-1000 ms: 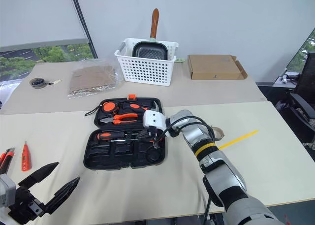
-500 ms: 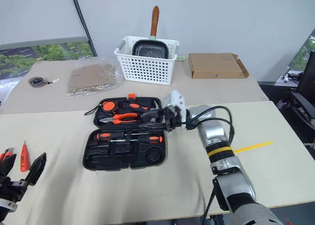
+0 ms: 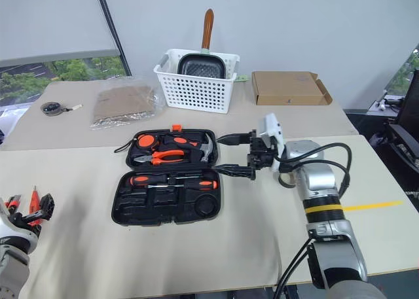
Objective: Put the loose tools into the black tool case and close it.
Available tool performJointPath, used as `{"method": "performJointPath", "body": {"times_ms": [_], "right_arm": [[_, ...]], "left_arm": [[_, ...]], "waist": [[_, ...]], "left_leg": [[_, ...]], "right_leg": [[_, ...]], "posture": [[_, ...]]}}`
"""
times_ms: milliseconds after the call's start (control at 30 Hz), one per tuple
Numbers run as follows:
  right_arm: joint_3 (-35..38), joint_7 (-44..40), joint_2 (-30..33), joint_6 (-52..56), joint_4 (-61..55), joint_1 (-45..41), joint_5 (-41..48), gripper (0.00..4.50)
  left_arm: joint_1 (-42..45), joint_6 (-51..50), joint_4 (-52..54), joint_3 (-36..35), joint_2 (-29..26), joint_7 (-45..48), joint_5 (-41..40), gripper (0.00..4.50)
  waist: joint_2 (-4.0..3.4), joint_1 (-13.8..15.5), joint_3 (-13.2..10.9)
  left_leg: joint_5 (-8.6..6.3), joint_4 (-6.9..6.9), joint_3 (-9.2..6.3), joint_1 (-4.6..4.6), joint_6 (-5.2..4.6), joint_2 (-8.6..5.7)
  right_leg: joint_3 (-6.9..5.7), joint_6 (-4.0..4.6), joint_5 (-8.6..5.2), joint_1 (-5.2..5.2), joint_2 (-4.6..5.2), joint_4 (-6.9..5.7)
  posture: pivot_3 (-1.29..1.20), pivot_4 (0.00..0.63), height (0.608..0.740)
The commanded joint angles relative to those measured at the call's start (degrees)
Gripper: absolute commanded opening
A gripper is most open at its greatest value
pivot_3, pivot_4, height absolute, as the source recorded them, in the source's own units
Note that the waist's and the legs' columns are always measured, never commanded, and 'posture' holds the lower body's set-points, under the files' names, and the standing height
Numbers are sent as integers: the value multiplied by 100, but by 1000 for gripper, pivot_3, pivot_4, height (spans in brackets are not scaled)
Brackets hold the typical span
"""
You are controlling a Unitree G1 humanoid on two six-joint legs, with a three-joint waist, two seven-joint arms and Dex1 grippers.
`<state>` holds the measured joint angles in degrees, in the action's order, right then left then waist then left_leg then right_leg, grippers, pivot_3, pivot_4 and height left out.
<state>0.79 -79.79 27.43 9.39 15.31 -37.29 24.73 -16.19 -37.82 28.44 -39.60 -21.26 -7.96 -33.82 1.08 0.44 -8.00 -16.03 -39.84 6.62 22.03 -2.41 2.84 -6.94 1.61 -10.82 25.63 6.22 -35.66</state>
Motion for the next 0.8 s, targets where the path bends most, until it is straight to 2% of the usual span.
{"method": "performJointPath", "body": {"times_ms": [33, 267, 533, 667, 800], "right_arm": [[305, 26, 254, 13, -339, 65, 246, 4418], [532, 52, 480, 284, -685, 247, 612, 4418], [593, 122, 588, 289, -957, 468, 753, 4418], [571, 49, 626, 395, -1040, 542, 843, 4500], [538, 28, 625, 357, -998, 532, 830, 4500]], "left_arm": [[250, -88, -283, -205, -175, -64, 138, 4500], [772, -110, -1166, 25, -330, 97, 407, 4500], [1121, -245, -1574, -6, -81, -37, 453, 4500], [1050, -350, -1555, 98, 111, -62, 480, 3483], [1054, -363, -1592, 59, 119, -78, 540, 1938]], "waist": [[0, 14, 0], [1, 27, 0], [5, 27, 0], [4, 28, 1], [2, 48, 0]], "left_leg": [[0, 1, 1, 1, 0, 0], [-7, 0, 0, -1, 14, 1], [-7, 1, 1, 3, 14, -2], [-8, 3, 1, 0, 16, -2], [-12, 2, 1, -2, 23, -2]], "right_leg": [[0, 1, 1, 2, 1, 0], [-4, -10, -6, 4, 7, -2], [-6, 9, 6, 6, 20, -3], [-4, 9, 6, 5, 24, -2], [-5, -6, -2, 3, 27, -4]], "posture": [[0, 150, 700], [0, 150, 700], [0, 150, 700], [0, 150, 700], [0, 150, 700]]}}
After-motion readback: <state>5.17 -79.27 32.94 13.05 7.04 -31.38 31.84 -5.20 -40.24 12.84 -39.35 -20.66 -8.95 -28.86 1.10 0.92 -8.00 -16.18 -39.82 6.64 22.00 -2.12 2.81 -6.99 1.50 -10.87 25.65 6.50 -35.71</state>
